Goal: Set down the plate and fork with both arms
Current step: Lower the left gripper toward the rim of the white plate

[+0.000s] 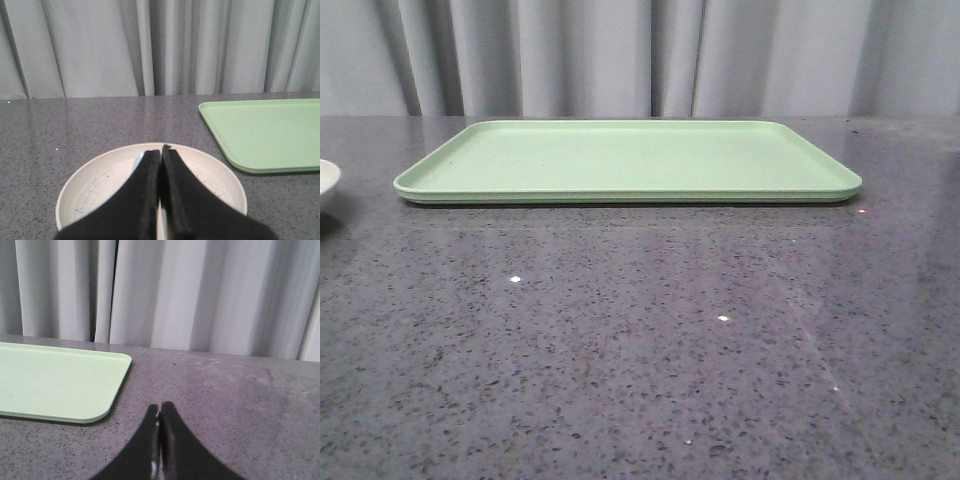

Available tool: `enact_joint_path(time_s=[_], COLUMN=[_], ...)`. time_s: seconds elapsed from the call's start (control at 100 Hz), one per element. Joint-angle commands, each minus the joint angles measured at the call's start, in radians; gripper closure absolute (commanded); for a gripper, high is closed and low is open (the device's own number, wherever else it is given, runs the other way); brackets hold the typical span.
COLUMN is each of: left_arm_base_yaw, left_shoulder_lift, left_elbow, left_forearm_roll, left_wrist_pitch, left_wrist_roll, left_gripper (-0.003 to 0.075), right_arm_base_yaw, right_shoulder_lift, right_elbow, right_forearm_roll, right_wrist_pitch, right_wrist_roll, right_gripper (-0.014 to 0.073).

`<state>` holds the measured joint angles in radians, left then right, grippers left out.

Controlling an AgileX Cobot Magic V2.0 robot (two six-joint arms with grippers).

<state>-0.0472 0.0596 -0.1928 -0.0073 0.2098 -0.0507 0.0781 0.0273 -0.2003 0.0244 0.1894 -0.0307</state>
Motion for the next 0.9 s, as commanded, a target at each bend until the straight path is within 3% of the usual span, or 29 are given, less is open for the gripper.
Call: enact_joint_path(time_s=[0.0, 0.5, 0.89], left_arm_base_yaw=[-0.009, -0.009, -0.009], left_shoulder_lift=[0.082, 0.512, 0.576], left_elbow=[-0.127, -0.669, -0.705], left_forearm_roll=[-0.011, -0.047, -0.063], left_wrist_pitch=[0.004, 0.699, 0.737], left_wrist_roll=[-0.007, -0.007, -0.007], left_gripper=[0.0741, 0.0741, 0.0741], right_arm_base_yaw=[-0.006, -0.006, -0.006], right_shoulder_lift=[0.069, 0.457, 0.515], right_elbow=[-0.132, -0.569, -0.588], right_forearm_roll=[-0.011, -0.010, -0.009], right_wrist_pitch=[0.020, 0.621, 0.641], right_wrist_roll=[-0.004, -0.004, -0.004], right_gripper=[0.0662, 0.0662, 0.0662])
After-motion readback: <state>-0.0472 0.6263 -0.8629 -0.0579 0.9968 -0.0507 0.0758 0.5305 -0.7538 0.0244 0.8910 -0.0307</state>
